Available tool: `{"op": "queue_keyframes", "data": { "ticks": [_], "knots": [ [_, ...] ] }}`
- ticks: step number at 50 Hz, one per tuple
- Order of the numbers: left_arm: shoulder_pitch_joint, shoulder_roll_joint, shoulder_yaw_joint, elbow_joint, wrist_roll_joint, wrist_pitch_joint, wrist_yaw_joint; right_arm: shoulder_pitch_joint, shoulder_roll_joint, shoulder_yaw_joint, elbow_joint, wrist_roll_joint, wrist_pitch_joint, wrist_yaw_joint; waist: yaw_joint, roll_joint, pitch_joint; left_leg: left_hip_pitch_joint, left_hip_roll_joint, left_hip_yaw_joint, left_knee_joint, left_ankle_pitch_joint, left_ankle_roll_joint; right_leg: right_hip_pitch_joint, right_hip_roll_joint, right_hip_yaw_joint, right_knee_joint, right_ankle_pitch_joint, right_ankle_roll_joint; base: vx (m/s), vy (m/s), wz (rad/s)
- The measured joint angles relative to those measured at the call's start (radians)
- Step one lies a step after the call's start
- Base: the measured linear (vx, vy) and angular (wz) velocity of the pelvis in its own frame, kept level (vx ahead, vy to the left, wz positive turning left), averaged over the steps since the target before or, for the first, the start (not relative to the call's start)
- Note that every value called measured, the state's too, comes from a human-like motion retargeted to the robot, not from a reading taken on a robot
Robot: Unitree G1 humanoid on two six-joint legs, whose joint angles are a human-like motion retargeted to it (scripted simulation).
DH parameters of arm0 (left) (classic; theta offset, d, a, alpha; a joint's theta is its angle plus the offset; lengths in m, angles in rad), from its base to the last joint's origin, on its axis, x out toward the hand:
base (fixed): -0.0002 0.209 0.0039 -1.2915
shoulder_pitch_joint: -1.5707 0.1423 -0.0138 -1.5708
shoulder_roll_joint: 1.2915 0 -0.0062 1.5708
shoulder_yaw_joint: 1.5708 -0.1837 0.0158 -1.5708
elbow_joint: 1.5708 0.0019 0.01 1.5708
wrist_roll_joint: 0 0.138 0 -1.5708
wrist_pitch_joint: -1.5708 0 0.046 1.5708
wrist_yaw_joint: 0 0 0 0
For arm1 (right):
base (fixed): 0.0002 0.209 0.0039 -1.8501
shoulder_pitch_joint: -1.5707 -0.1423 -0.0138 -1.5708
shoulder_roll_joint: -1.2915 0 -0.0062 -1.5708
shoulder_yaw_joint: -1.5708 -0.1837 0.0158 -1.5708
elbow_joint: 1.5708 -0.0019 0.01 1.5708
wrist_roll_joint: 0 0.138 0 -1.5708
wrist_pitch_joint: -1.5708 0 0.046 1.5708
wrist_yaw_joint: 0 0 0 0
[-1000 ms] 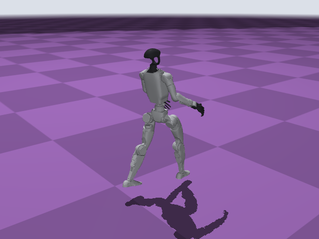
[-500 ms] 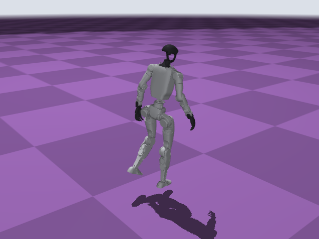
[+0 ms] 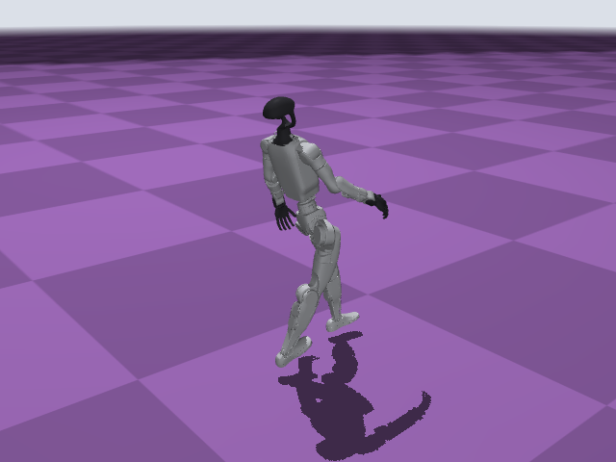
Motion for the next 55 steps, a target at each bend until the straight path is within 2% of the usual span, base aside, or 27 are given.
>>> {"op": "queue_keyframes", "data": {
  "ticks": [6,11,15,18,20,21,22,23,24,25,28,31,35,37,42,47,51,55],
  "knots": [
    [-0.12,0.002,-0.003,-0.01,-0.072,0.003,0.055,-0.089,0.001,0.004,-0.051,-0.012,0.004,-0.02,-0.01,0.035,0.027,0.012,0.048,-0.008,-0.127,0.137,-0.026,0.044,0.004,0.061,-0.001,0.0,-0.008,0.39,0.14,-0.42],
    [-0.212,0.006,-0.046,-0.076,-0.144,-0.001,0.067,-0.134,-0.011,0.026,-0.128,0.027,0.012,-0.042,-0.015,0.02,0.084,-0.027,0.046,-0.011,-0.161,0.113,-0.035,0.017,-0.033,0.052,-0.023,0.0,-0.08,0.39,0.14,-0.38],
    [-0.268,0.032,-0.078,-0.183,-0.215,-0.011,0.068,-0.139,-0.02,0.063,-0.185,0.09,0.025,-0.07,0.0,-0.057,0.136,-0.089,0.01,0.023,-0.152,0.021,-0.03,-0.045,-0.065,0.05,-0.037,0.0,-0.11,0.41,0.12,-0.28],
    [-0.283,0.068,-0.073,-0.293,-0.277,-0.028,0.08,-0.125,-0.012,0.098,-0.204,0.142,0.032,-0.089,0.026,-0.154,0.175,-0.144,-0.014,0.047,-0.137,-0.046,-0.04,-0.11,-0.081,0.062,-0.036,0.0,-0.08,0.45,0.09,-0.27],
    [-0.278,0.094,-0.051,-0.369,-0.316,-0.041,0.098,-0.108,0.002,0.119,-0.203,0.173,0.032,-0.098,0.049,-0.208,0.197,-0.177,0.003,0.051,-0.133,-0.077,-0.061,-0.146,-0.077,0.052,-0.061,0.0,-0.052,0.47,0.08,-0.4],
    [-0.267,0.101,-0.035,-0.404,-0.339,-0.05,0.112,-0.094,0.01,0.127,-0.198,0.181,0.033,-0.1,0.06,-0.25,0.209,-0.184,-0.008,0.058,-0.132,-0.091,-0.066,-0.188,-0.088,0.045,-0.004,0.0,-0.034,0.51,0.12,-0.36],
    [-0.249,0.102,-0.021,-0.437,-0.383,-0.065,0.127,-0.071,0.02,0.133,-0.191,0.171,0.041,-0.093,0.071,-0.316,0.218,-0.193,-0.049,0.075,-0.132,-0.102,-0.055,-0.235,-0.11,0.081,0.071,0.142,-0.035,0.56,0.2,-0.22],
    [-0.219,0.088,-0.012,-0.467,-0.468,-0.092,0.143,-0.028,0.031,0.135,-0.181,0.126,0.064,-0.066,0.083,-0.431,0.218,-0.205,-0.153,0.112,-0.135,-0.109,-0.014,-0.291,-0.153,0.205,0.183,0.567,-0.072,0.55,0.19,-0.2],
    [-0.198,0.086,0.0,-0.491,-0.537,-0.121,0.159,0.002,0.044,0.134,-0.171,0.097,0.075,-0.048,0.091,-0.5,0.218,-0.216,-0.191,0.128,-0.139,-0.114,0.002,-0.319,-0.164,0.269,0.203,0.86,-0.05,0.53,0.14,-0.25],
    [-0.181,0.09,0.014,-0.511,-0.598,-0.15,0.176,0.027,0.058,0.132,-0.16,0.077,0.079,-0.034,0.099,-0.546,0.217,-0.225,-0.196,0.134,-0.145,-0.119,0.006,-0.332,-0.16,0.304,0.178,1.086,0.002,0.5,0.06,-0.43],
    [-0.142,0.096,0.07,-0.513,-0.646,-0.185,0.253,0.08,0.086,0.115,-0.095,0.09,0.072,-0.066,0.106,-0.568,0.222,-0.189,-0.108,0.121,-0.171,-0.142,-0.03,-0.44,-0.111,0.165,0.299,1.112,0.002,0.48,0.01,-0.51],
    [-0.123,0.09,0.115,-0.459,-0.654,-0.193,0.313,0.124,0.094,0.088,-0.001,0.092,0.066,-0.106,0.091,-0.57,0.209,-0.148,-0.037,0.123,-0.2,-0.159,-0.054,-0.56,-0.088,0.031,0.422,1.078,0.002,0.43,0.09,-0.47],
    [-0.106,0.076,0.146,-0.361,-0.631,-0.176,0.321,0.182,0.077,0.049,0.145,0.075,0.071,-0.135,0.056,-0.566,0.192,-0.078,-0.015,0.138,-0.217,-0.191,-0.063,-0.687,-0.166,-0.152,0.542,1.046,-0.007,0.39,0.26,-0.2],
    [-0.106,0.077,0.151,-0.323,-0.614,-0.171,0.298,0.2,0.068,0.032,0.221,0.067,0.074,-0.13,0.033,-0.559,0.188,-0.046,-0.005,0.134,-0.219,-0.206,-0.073,-0.73,-0.176,-0.199,0.562,1.022,-0.023,0.36,0.16,0.16],
    [-0.11,0.09,0.157,-0.283,-0.572,-0.175,0.249,0.232,0.053,-0.009,0.393,0.052,0.088,-0.092,-0.014,-0.549,0.188,0.021,-0.002,0.117,-0.214,-0.237,-0.07,-0.822,-0.154,-0.21,0.557,0.999,-0.021,0.33,0.11,0.34],
    [-0.129,0.106,0.158,-0.266,-0.53,-0.162,0.258,0.248,0.052,-0.039,0.494,0.049,0.102,-0.063,-0.034,-0.535,0.194,0.073,-0.015,0.113,-0.19,-0.258,-0.046,-0.905,-0.159,-0.239,0.549,0.983,-0.066,0.29,0.07,0.38],
    [-0.16,0.12,0.124,-0.234,-0.483,-0.128,0.267,0.25,0.05,-0.054,0.482,0.063,0.107,-0.064,-0.048,-0.522,0.198,0.11,-0.043,0.089,-0.157,-0.277,-0.022,-0.964,-0.156,-0.222,0.521,0.965,-0.118,0.27,0.06,0.4],
    [-0.192,0.134,0.042,-0.208,-0.418,-0.088,0.246,0.258,0.037,-0.07,0.357,0.093,0.111,-0.094,-0.072,-0.515,0.198,0.159,-0.098,0.047,-0.121,-0.3,-0.012,-0.995,-0.161,-0.182,0.44,0.985,-0.155,0.28,0.07,0.44]
  ]
}}
